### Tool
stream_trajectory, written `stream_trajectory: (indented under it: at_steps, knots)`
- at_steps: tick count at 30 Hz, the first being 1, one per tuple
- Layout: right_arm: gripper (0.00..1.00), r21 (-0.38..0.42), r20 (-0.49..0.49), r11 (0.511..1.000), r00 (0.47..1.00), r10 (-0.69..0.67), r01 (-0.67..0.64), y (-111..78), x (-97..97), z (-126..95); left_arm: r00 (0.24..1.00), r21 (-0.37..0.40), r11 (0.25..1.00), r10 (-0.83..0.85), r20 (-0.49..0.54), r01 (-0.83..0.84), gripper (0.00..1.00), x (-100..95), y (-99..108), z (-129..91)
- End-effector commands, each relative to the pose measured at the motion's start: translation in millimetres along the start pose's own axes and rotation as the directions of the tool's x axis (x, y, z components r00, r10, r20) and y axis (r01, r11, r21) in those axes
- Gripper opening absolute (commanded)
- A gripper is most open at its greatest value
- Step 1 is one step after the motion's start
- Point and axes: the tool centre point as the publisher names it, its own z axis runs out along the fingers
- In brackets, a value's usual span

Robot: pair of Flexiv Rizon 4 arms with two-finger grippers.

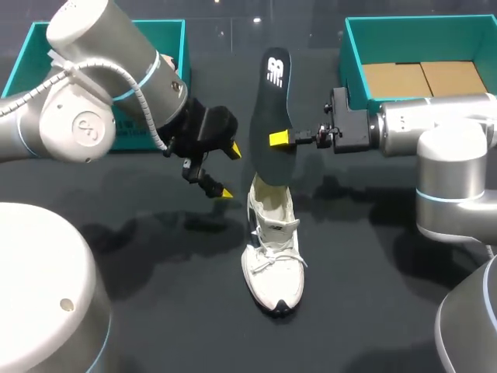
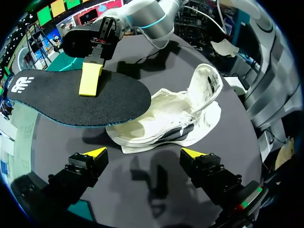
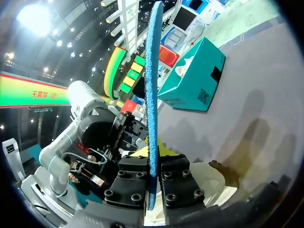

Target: Take the shoe out of the shoebox, open the shoe tongue, remove and reinsert the insole, then place the shoe into the shoebox

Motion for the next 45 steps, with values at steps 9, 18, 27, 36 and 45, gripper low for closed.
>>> stream_trajectory:
  at_steps: [9, 18, 27, 36, 45]
  knots:
    - [0.0, 0.004, 0.0, 1.0, 1.0, 0.001, -0.001, 0.9, -1.3, 2.6, 1.0, -0.004, 1.0, 0.0, 0.001, 0.0, 1.0, 0.4, -0.7, 0.0]
    - [0.0, -0.051, -0.126, 0.985, 0.977, -0.173, 0.168, 0.8, 3.7, 0.5, 0.999, -0.04, 0.999, -0.035, -0.002, 0.035, 1.0, 7.2, 11.1, 16.7]
    - [0.0, -0.081, -0.15, 0.973, 0.963, -0.224, 0.214, 2.1, 3.3, 7.3, 0.998, -0.034, 0.998, -0.046, 0.034, 0.047, 1.0, 12.5, 13.9, 33.4]
    - [0.0, -0.087, -0.149, 0.972, 0.961, -0.231, 0.22, 1.2, 3.3, 8.1, 1.0, -0.015, 1.0, 0.001, -0.019, -0.001, 1.0, 15.6, 11.3, 31.9]
    - [0.0, -0.116, -0.158, 0.961, 0.95, -0.268, 0.252, 1.2, 1.8, 8.0, 0.999, -0.017, 0.999, -0.034, -0.005, 0.033, 1.0, 10.5, 12.2, 39.8]
